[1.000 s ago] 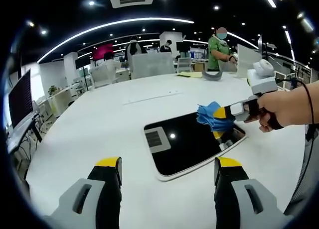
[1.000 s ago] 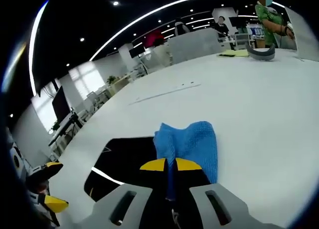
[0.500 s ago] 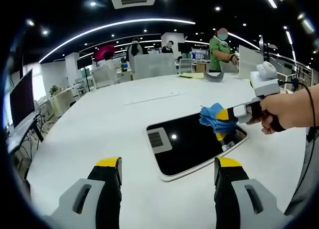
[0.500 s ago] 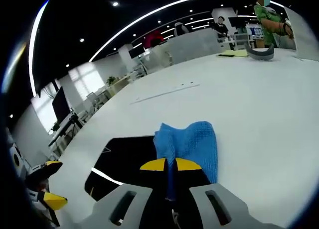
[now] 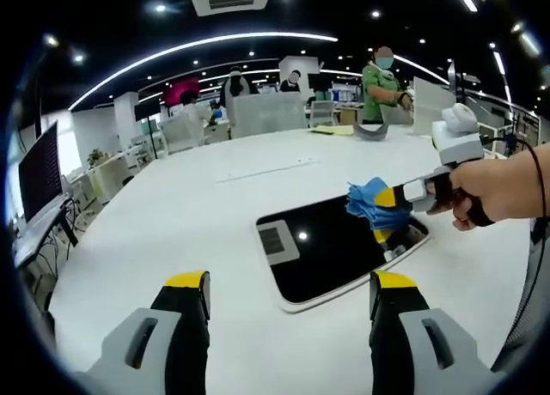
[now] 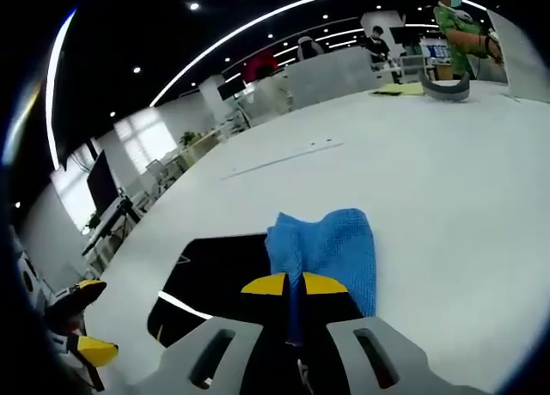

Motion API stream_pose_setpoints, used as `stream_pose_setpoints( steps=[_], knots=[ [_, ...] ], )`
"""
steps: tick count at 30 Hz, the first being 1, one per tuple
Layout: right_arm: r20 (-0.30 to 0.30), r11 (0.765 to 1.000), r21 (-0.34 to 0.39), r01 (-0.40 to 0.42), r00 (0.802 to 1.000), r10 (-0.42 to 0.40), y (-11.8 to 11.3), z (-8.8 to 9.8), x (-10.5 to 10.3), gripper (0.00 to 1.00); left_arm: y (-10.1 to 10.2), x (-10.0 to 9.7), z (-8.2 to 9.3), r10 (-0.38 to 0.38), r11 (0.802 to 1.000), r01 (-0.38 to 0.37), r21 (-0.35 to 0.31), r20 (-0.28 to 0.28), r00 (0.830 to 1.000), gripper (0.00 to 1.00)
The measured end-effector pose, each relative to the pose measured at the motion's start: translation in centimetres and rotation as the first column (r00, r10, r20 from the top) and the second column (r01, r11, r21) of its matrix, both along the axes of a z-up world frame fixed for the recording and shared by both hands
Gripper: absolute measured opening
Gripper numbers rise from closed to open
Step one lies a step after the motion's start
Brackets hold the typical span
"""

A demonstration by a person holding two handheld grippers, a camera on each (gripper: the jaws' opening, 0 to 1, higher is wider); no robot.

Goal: Wipe the mirror surface with the cleaning cloth until all visible marks leave the cleaned area.

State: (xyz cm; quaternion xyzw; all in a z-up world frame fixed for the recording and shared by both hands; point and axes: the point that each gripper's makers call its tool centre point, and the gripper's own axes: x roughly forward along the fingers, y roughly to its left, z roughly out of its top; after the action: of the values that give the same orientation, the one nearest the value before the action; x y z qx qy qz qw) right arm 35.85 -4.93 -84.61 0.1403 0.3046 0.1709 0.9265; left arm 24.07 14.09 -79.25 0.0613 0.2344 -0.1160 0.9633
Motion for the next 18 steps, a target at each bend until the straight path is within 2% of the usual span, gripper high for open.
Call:
stream_pose_setpoints(
  steps=[18],
  knots=[
    [0.000,1.000,-0.007,-0.010,1.000,0.010,0.61,-0.19,0.21,0.01,-0.10,-0.02,0.13,0.000,1.000,0.000,-0.008,0.002,1.000,0.76]
  ],
)
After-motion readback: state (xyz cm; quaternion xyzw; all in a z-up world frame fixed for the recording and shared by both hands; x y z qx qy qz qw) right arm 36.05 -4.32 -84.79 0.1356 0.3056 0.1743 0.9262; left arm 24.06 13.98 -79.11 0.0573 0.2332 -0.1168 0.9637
